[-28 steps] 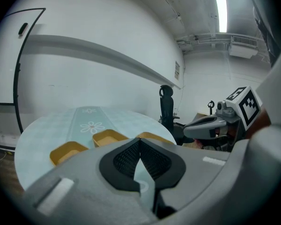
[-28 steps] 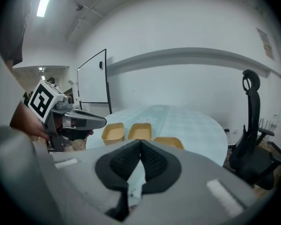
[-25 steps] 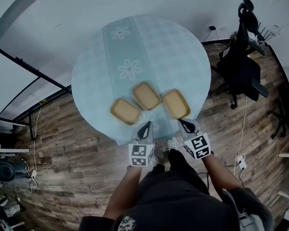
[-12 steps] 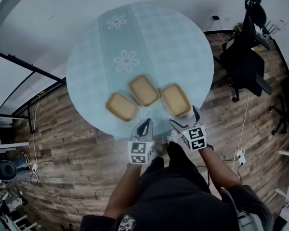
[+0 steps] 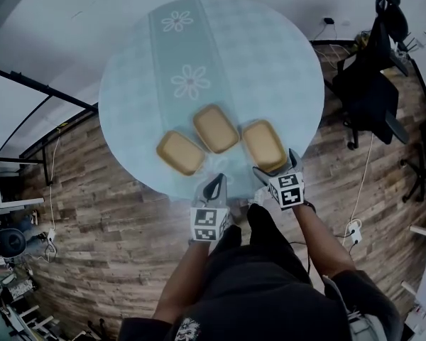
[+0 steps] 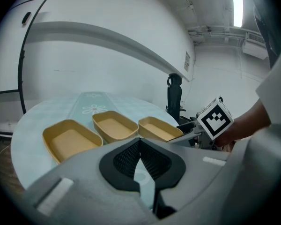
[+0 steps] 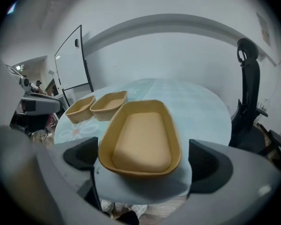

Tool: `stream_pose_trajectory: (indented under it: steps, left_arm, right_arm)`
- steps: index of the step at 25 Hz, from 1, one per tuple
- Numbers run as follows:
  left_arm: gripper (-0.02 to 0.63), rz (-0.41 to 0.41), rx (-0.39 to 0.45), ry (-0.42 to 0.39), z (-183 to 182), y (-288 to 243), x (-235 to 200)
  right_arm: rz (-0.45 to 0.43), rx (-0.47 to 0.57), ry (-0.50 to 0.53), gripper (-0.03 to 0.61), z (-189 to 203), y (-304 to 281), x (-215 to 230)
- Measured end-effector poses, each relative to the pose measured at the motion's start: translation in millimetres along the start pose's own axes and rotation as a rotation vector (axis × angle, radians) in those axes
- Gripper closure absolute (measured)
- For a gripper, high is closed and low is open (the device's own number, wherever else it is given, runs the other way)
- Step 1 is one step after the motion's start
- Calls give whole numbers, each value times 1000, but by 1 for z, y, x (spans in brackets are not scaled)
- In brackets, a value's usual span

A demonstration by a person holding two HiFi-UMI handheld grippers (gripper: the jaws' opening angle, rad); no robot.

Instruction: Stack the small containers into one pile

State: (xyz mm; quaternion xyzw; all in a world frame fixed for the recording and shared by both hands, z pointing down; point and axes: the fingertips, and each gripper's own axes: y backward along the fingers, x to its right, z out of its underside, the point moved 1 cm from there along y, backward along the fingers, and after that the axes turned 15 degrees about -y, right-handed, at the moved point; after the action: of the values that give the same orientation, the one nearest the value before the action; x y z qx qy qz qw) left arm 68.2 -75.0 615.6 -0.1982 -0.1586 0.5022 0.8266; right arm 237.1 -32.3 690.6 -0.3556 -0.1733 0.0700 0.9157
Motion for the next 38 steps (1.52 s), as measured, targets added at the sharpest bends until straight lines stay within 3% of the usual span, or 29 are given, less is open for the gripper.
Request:
stream_pose_trajectory:
  steps: [11,22,30,38]
  left_arm:
    - [620,-23,-23,11,9,0,-9]
    - [620,-16,-32,-1,14,3,-8]
    - [620,-18,-23,8,11,7,-4]
    - [620,-67,-5,32,6,18,-17]
  right_arm:
    - [-17,-35,54,-9,3,-15,-3]
    - [-16,-21,64,81,-2,-8,-6]
    - [-6,43,27,87,-21,7,0]
    - [-51,78,40,86,-52,5,-29]
